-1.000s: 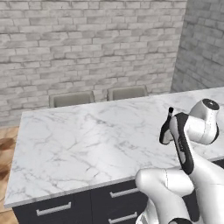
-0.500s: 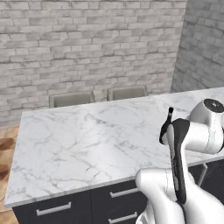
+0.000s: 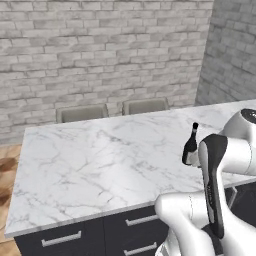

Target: Move the drinks to the dining counter.

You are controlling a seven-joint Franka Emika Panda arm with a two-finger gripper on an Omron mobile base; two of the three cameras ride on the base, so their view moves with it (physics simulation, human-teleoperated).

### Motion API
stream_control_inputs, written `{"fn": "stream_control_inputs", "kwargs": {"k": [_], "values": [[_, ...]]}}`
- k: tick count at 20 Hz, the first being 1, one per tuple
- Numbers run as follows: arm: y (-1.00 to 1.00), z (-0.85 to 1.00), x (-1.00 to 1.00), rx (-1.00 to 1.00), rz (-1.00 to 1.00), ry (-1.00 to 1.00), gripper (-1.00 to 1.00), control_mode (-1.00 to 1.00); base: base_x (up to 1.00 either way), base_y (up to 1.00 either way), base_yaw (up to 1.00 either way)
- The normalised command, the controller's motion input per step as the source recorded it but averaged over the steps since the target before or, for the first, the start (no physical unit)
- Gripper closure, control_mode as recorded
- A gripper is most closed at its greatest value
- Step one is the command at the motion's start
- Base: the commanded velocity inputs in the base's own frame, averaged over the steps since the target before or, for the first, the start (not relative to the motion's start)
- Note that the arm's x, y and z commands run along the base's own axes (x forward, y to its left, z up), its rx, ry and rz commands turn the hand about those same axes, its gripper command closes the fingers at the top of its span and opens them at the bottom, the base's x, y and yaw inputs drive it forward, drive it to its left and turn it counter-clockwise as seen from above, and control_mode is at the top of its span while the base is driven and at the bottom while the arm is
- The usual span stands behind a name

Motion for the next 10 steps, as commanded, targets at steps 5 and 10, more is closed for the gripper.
{"fn": "stream_control_inputs", "kwargs": {"k": [5,10], "values": [[0.00,0.00,0.00,0.00,0.00,0.00,-1.00,-1.00,0.00,0.00,0.00],[0.00,0.00,-0.02,0.00,0.00,0.02,-1.00,1.00,-0.23,0.07,0.00]]}}
